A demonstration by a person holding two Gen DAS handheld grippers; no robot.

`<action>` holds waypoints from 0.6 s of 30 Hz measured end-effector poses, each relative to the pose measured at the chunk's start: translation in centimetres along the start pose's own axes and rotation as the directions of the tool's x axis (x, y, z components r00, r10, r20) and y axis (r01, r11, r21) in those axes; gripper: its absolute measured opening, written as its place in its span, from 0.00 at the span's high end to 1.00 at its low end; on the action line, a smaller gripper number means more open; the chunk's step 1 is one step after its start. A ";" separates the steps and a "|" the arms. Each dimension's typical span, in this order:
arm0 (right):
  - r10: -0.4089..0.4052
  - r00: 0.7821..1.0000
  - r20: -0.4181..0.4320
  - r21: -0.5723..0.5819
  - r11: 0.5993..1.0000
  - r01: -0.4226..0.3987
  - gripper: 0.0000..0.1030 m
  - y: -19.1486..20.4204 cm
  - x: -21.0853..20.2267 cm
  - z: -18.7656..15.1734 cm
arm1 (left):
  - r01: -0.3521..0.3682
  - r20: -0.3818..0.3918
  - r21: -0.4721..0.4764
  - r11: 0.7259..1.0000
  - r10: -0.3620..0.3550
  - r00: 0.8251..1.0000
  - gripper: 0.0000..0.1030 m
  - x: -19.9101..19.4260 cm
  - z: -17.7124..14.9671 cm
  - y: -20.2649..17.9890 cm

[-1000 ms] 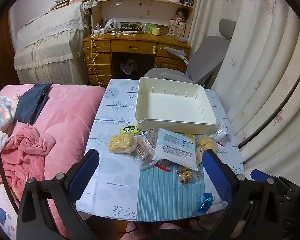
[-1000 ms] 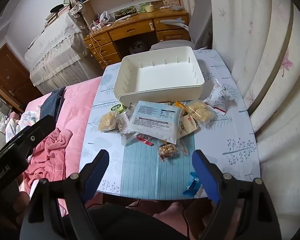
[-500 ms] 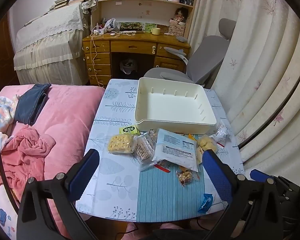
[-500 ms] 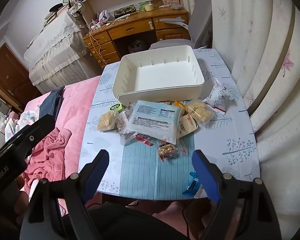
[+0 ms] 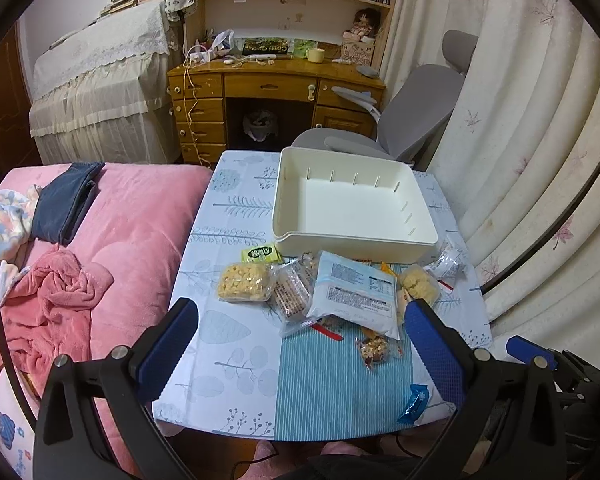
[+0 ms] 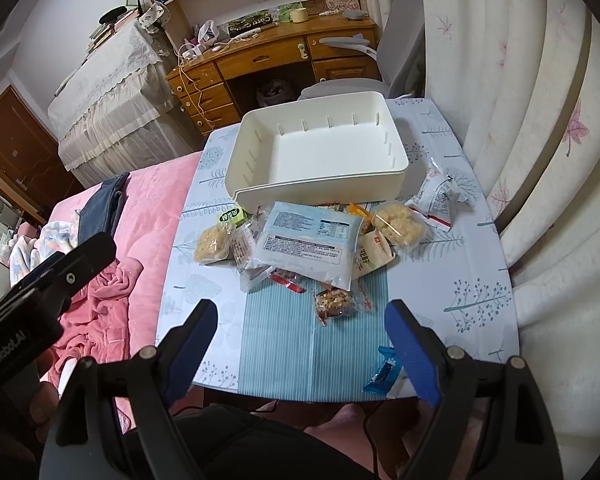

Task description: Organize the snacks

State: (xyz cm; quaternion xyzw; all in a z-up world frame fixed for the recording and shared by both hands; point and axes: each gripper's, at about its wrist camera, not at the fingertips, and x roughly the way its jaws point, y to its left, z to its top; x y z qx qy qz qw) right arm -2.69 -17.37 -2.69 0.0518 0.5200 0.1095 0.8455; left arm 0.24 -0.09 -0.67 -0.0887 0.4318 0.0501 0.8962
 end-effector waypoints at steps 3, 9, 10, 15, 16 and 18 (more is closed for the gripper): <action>0.002 1.000 -0.003 -0.003 1.000 -0.002 0.06 -0.3 0.0 0.1 | -0.007 -0.009 -0.005 1.000 0.007 1.000 0.00 0.2 -0.3 -0.2; 0.007 1.000 -0.016 -0.005 1.000 -0.007 0.01 -0.4 0.4 0.0 | -0.007 -0.031 -0.023 1.000 0.006 1.000 0.00 0.8 -0.7 -0.1; 0.008 1.000 -0.019 -0.006 1.000 -0.008 0.00 -0.4 0.3 0.0 | -0.006 -0.037 -0.028 1.000 0.005 0.999 0.00 0.8 -0.7 -0.1; 0.029 0.999 -0.046 -0.008 1.000 -0.029 0.00 -1.6 0.4 -0.2 | -0.005 -0.063 -0.047 0.999 0.002 0.998 0.00 1.0 -1.0 -0.5; 0.033 0.998 -0.053 -0.007 0.999 -0.033 0.00 -1.7 0.5 -0.3 | -0.002 -0.071 -0.052 0.999 -0.001 0.997 0.00 1.1 -1.2 -0.6; 0.043 0.997 -0.070 -0.006 0.999 -0.044 0.00 -2.2 0.8 -0.2 | -0.004 -0.092 -0.064 0.998 -0.002 0.996 0.00 1.6 -1.2 -0.9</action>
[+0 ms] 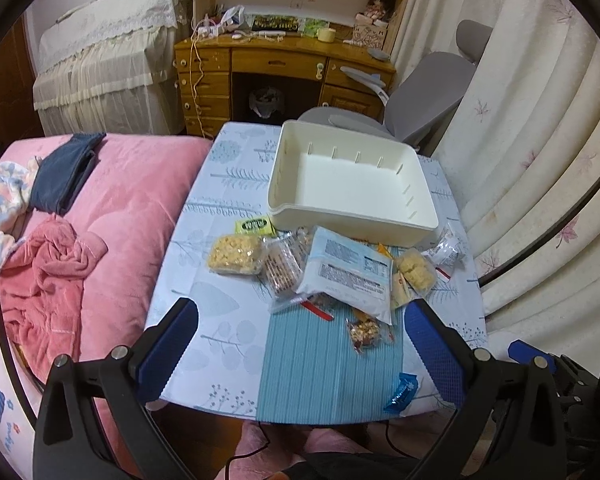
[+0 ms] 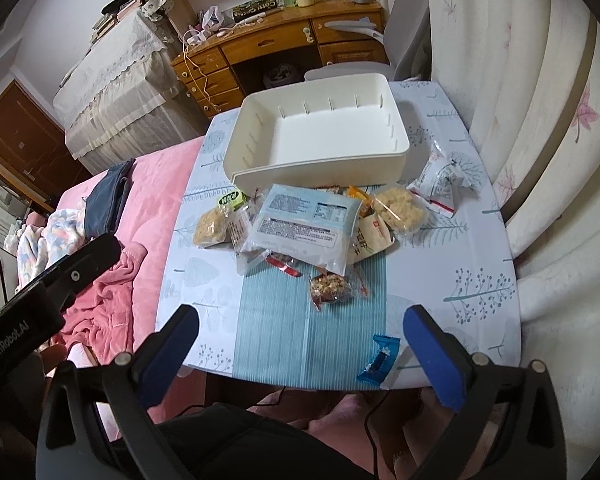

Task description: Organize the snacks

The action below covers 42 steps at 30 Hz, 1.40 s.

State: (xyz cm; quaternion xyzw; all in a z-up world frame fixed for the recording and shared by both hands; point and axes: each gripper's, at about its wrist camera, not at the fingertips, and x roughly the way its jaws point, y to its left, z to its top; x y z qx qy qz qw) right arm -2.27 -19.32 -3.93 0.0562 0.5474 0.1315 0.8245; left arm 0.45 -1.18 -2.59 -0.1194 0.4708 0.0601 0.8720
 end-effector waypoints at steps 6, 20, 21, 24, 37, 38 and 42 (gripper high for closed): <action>0.050 0.998 -0.034 0.001 0.999 -0.050 0.00 -1.7 0.8 0.2 | -0.031 -0.029 -0.053 0.998 0.029 0.999 0.00 0.7 -0.7 -0.5; 0.106 0.987 -0.119 0.024 0.994 -0.104 0.00 -3.9 3.4 0.9 | -0.106 -0.077 -0.144 0.984 0.096 0.992 0.00 2.3 -1.4 1.5; 0.111 0.985 -0.129 0.033 0.994 -0.107 0.00 -3.9 3.7 1.0 | -0.114 -0.087 -0.141 0.983 0.103 0.991 0.00 2.6 -1.3 1.7; 0.122 0.979 -0.161 0.076 0.991 -0.111 0.01 -4.2 4.7 1.2 | -0.123 -0.117 -0.128 0.984 0.108 0.987 0.00 4.0 -0.8 2.7; 0.256 0.949 -0.184 0.467 0.872 -0.145 0.01 -4.2 9.9 2.5 | -0.012 -0.180 0.101 0.995 0.030 0.983 0.00 11.4 3.4 7.4; 0.263 0.948 -0.181 0.498 0.855 -0.143 0.01 -4.0 10.4 2.6 | 0.001 -0.187 0.127 0.992 0.023 0.982 0.00 12.2 3.7 7.9; 0.284 0.945 -0.159 0.596 0.791 -0.138 0.01 -3.4 12.1 3.0 | 0.049 -0.198 0.212 0.976 -0.006 0.980 0.00 14.7 4.4 9.2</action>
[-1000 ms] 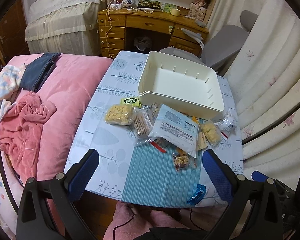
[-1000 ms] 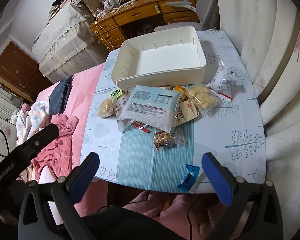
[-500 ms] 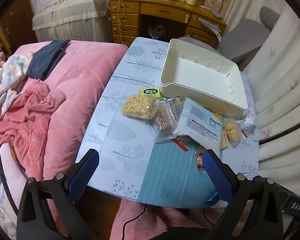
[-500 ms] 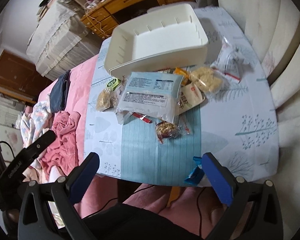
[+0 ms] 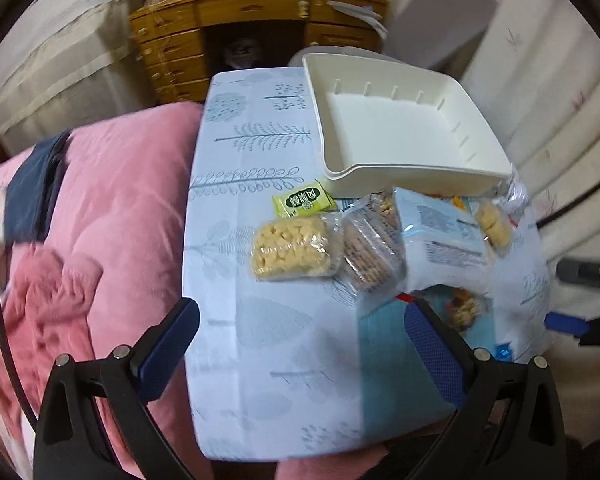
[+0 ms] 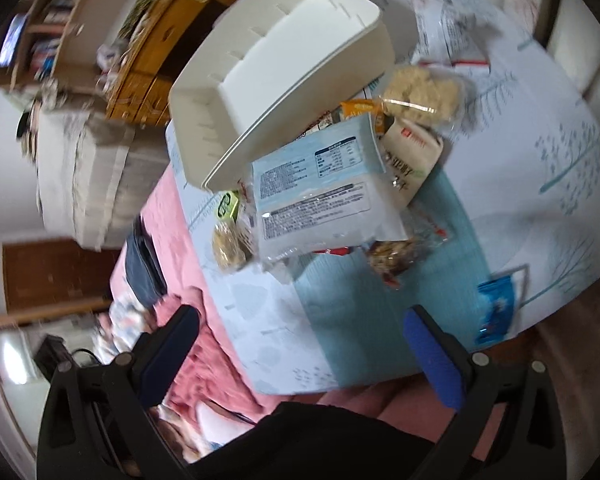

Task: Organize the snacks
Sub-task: 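Move the right tool to the blue-labelled packet while the left tool approaches the yellow cracker bag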

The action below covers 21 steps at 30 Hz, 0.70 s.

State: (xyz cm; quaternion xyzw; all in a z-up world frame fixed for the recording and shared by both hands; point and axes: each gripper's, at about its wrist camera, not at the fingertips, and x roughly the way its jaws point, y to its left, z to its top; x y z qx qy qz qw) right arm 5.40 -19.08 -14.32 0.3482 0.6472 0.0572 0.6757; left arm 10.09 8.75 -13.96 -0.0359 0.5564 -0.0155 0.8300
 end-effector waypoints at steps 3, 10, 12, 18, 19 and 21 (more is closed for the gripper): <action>0.029 1.000 0.005 0.098 0.995 -0.029 0.01 -0.1 1.3 0.4 | 0.043 -0.007 0.090 0.995 -0.042 0.999 0.01 2.1 0.7 0.9; 0.114 0.993 0.038 0.381 0.917 -0.120 0.01 -2.0 4.4 1.0 | 0.118 -0.005 0.321 0.940 -0.123 0.992 0.03 6.5 2.4 1.8; 0.140 0.989 0.050 0.467 0.872 -0.147 0.01 -2.8 5.4 0.9 | 0.144 -0.018 0.370 0.918 -0.148 0.989 0.05 7.8 2.8 1.9; 0.142 0.989 0.036 0.618 0.775 -0.134 0.01 -4.2 8.1 0.9 | 0.198 -0.064 0.465 0.863 -0.190 0.980 0.05 11.3 4.0 1.7; 0.141 0.989 0.034 0.629 0.766 -0.131 0.01 -4.2 8.4 1.1 | 0.201 -0.077 0.473 0.858 -0.187 0.979 0.05 11.9 4.1 1.7; 0.140 0.990 0.030 0.644 0.755 -0.126 0.01 -4.1 9.2 1.6 | 0.216 -0.112 0.485 0.847 -0.185 0.976 0.05 13.1 4.1 1.6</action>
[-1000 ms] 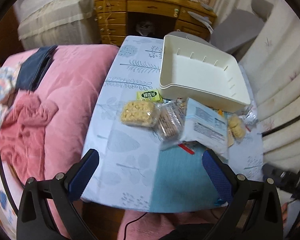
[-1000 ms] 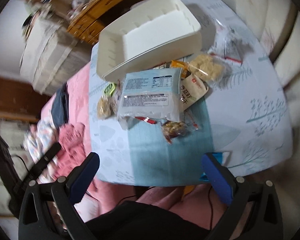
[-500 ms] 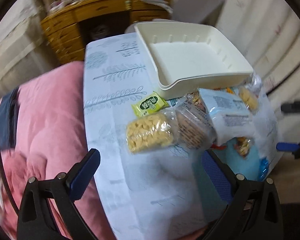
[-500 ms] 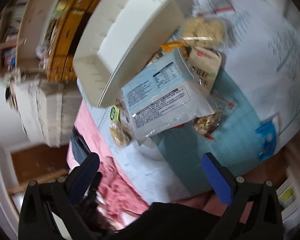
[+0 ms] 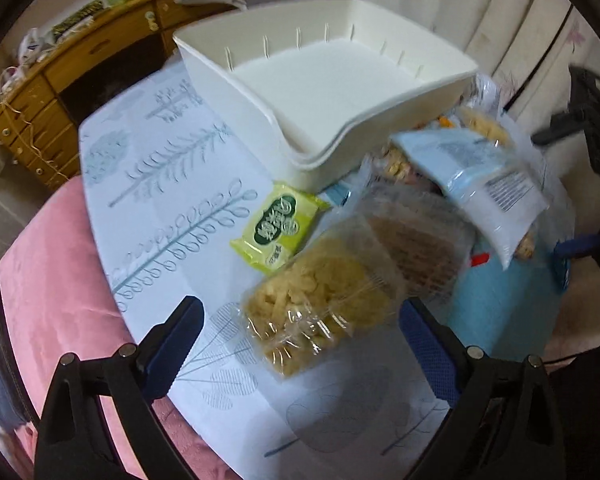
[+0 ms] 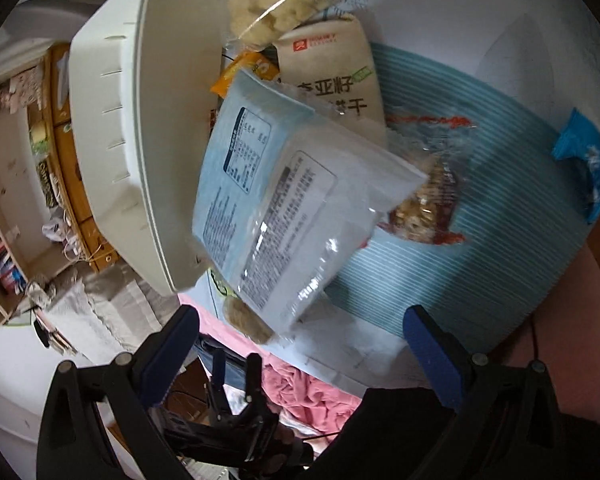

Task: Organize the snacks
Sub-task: 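Move the right tool to the blue-labelled packet while the left tool approaches the yellow cracker bag, then grasp the blue-labelled packet with the right tool while the left tool grasps the yellow cracker bag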

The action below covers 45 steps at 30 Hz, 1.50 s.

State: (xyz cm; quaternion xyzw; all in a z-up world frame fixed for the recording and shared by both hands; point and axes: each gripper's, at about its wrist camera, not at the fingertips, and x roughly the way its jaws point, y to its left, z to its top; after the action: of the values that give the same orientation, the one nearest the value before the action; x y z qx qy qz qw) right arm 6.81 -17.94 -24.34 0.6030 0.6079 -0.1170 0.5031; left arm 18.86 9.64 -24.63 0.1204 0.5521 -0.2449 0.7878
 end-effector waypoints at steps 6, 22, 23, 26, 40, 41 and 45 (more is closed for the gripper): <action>-0.018 1.000 -0.003 0.016 1.000 0.018 0.03 1.4 2.4 1.0 | 0.045 -0.034 0.049 0.998 -0.044 0.998 0.05 2.2 0.1 -0.2; 0.029 0.999 -0.023 0.118 0.993 -0.026 0.30 0.7 5.2 2.9 | 0.052 -0.084 0.089 0.995 -0.044 0.996 0.16 6.4 0.8 -0.4; 0.033 0.999 -0.017 0.121 0.992 -0.030 0.32 0.6 5.1 3.1 | 0.049 -0.082 0.087 0.995 -0.042 0.996 0.17 6.4 0.8 -0.4; 0.038 0.999 -0.003 0.128 0.991 -0.037 0.43 0.6 4.8 3.2 | 0.026 -0.080 0.085 0.996 -0.019 0.997 0.23 6.3 0.6 -0.9; 0.076 0.996 0.037 0.084 0.993 -0.079 0.72 1.3 3.0 2.2 | 0.021 -0.135 -0.093 0.995 -0.033 0.990 0.30 4.1 -1.6 0.8; 0.081 0.996 0.040 0.073 0.994 -0.083 0.73 1.1 2.6 2.2 | 0.018 -0.135 -0.103 0.994 -0.032 0.990 0.30 3.9 -2.0 0.7; 0.131 0.990 0.043 0.017 0.991 -0.132 0.77 1.0 1.5 1.9 | 0.005 -0.147 -0.192 0.981 -0.034 0.988 0.30 2.7 -2.9 0.6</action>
State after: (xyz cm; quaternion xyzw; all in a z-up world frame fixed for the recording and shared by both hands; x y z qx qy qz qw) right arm 8.89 -18.19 -25.88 0.6441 0.5551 -0.1019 0.5164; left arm 17.56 10.85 -28.23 0.0567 0.6319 -0.1887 0.7496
